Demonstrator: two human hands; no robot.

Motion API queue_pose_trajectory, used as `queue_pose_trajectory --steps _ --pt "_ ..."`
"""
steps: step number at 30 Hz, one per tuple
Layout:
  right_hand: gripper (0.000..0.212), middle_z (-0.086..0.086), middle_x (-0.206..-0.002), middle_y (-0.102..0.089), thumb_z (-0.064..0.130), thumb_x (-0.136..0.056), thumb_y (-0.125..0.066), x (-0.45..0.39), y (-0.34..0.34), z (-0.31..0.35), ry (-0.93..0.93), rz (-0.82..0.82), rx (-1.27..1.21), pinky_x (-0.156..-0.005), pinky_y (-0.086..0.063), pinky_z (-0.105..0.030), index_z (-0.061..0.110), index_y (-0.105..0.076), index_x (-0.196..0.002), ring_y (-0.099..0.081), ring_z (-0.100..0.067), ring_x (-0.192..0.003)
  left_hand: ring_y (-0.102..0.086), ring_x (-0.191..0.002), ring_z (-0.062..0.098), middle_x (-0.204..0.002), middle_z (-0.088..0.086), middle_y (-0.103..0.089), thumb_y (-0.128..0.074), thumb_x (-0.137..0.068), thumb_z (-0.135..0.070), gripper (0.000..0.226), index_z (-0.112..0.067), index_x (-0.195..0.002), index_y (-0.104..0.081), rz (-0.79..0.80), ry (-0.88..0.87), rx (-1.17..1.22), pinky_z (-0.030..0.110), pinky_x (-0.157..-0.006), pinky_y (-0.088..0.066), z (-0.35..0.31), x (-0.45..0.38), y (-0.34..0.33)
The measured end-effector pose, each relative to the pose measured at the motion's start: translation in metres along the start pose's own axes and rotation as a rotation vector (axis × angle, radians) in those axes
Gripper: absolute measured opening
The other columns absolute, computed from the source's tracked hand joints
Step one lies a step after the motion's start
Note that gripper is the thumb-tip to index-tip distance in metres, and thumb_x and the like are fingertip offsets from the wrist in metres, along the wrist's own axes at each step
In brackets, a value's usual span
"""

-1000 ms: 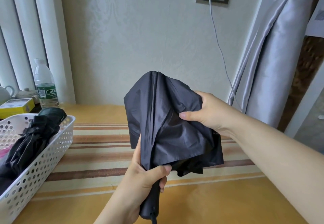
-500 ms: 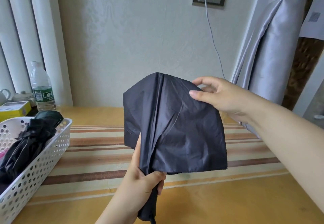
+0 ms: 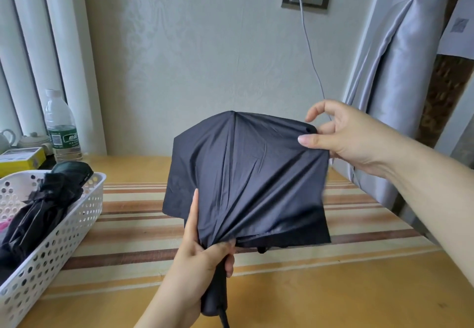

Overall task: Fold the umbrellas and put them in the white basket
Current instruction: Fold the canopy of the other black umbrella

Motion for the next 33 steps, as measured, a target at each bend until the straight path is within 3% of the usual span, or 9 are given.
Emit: queue_pose_trajectory --steps 5,10,14,18,23,25,28,30,33 --pt "0.047 -0.001 -0.074 -0.068 -0.001 -0.081 -0.069 -0.003 0.015 -0.014 -0.087 -0.126 -0.182 -0.064 -0.04 -0.019 0.019 -0.056 -0.121 -0.057 -0.01 -0.066 -0.043 -0.05 0.026 -0.054 0.015 -0.045 -0.05 -0.085 0.021 0.105 -0.068 -0.133 -0.022 -0.018 0.009 -0.017 0.032 -0.049 -0.042 0.0 -0.001 0.003" --pt "0.03 0.0 -0.084 -0.074 0.039 -0.082 -0.063 0.002 -0.02 -0.04 -0.283 0.057 -0.173 -0.082 -0.048 -0.028 0.011 -0.07 -0.091 -0.065 -0.015 -0.083 -0.043 -0.05 0.024 -0.054 0.015 -0.045 -0.05 -0.086 0.019 0.103 -0.064 -0.138 -0.017 -0.032 0.008 -0.057 0.033 -0.053 -0.042 -0.002 0.001 0.003" --pt "0.024 -0.004 -0.08 -0.07 0.031 -0.092 -0.063 -0.002 -0.006 -0.024 -0.043 -0.199 0.03 -0.072 -0.049 -0.027 0.01 -0.067 -0.083 -0.063 -0.016 -0.075 -0.045 -0.051 0.024 -0.054 0.016 -0.045 -0.051 -0.086 0.016 0.101 -0.062 -0.139 -0.014 -0.02 0.007 -0.077 0.03 -0.052 -0.043 -0.002 0.002 0.001" --pt "0.026 -0.003 -0.054 -0.045 0.029 -0.096 -0.055 0.011 0.006 0.016 0.328 -0.416 0.414 -0.048 -0.028 -0.021 0.011 -0.059 -0.077 -0.033 -0.008 -0.046 -0.043 -0.051 0.024 -0.058 0.015 -0.043 -0.053 -0.086 0.015 0.099 -0.065 -0.136 -0.023 0.005 -0.002 0.021 0.029 -0.053 -0.044 -0.004 0.003 0.0" --pt "0.019 0.019 -0.073 -0.066 0.023 -0.097 -0.055 -0.003 -0.004 -0.011 0.204 -0.278 0.243 -0.073 -0.046 -0.021 0.028 -0.062 -0.079 -0.059 0.0 -0.07 -0.043 -0.045 0.022 -0.061 0.014 -0.045 -0.082 -0.055 -0.006 0.101 -0.053 -0.134 -0.041 0.085 0.031 0.203 0.028 -0.043 -0.041 -0.003 0.001 -0.01" --pt "0.016 0.024 -0.076 -0.064 0.02 -0.096 -0.057 -0.003 -0.009 -0.01 0.218 -0.242 0.213 -0.07 -0.044 -0.007 0.03 -0.061 -0.083 -0.058 0.012 -0.069 -0.043 -0.042 0.019 -0.06 0.014 -0.045 -0.097 -0.039 -0.03 0.11 -0.046 -0.134 -0.044 0.142 0.04 0.271 0.027 -0.04 -0.04 -0.005 0.001 -0.017" --pt "0.019 0.023 -0.075 -0.062 0.017 -0.094 -0.06 -0.004 -0.007 -0.012 0.225 -0.245 0.141 -0.062 -0.042 0.001 0.031 -0.06 -0.081 -0.058 0.018 -0.061 -0.042 -0.039 0.018 -0.06 0.012 -0.046 -0.089 -0.035 -0.064 0.11 -0.035 -0.133 -0.049 0.177 0.063 0.38 0.026 -0.038 -0.04 -0.008 -0.001 -0.021" --pt "0.017 0.022 -0.076 -0.062 0.017 -0.093 -0.061 -0.004 -0.007 -0.012 0.221 -0.248 0.128 -0.062 -0.042 0.002 0.03 -0.06 -0.083 -0.057 0.019 -0.06 -0.043 -0.037 0.02 -0.058 0.013 -0.046 -0.087 -0.036 -0.066 0.109 -0.028 -0.132 -0.051 0.189 0.104 0.404 0.027 -0.038 -0.041 -0.005 -0.002 -0.022" --pt "0.017 0.021 -0.076 -0.063 0.017 -0.093 -0.061 -0.003 -0.004 -0.014 0.213 -0.252 0.089 -0.064 -0.043 0.0 0.03 -0.06 -0.083 -0.058 0.017 -0.062 -0.041 -0.038 0.02 -0.057 0.012 -0.043 -0.084 -0.053 -0.047 0.089 -0.052 -0.133 -0.044 0.123 0.077 0.345 0.029 -0.038 -0.04 -0.002 -0.003 -0.015"
Point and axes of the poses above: each hand's wrist, its own x-axis away from the middle knuckle, its own y-axis out of the back of the hand, z = x × y, the point moved 10 cm from there along -x, towards the middle knuckle
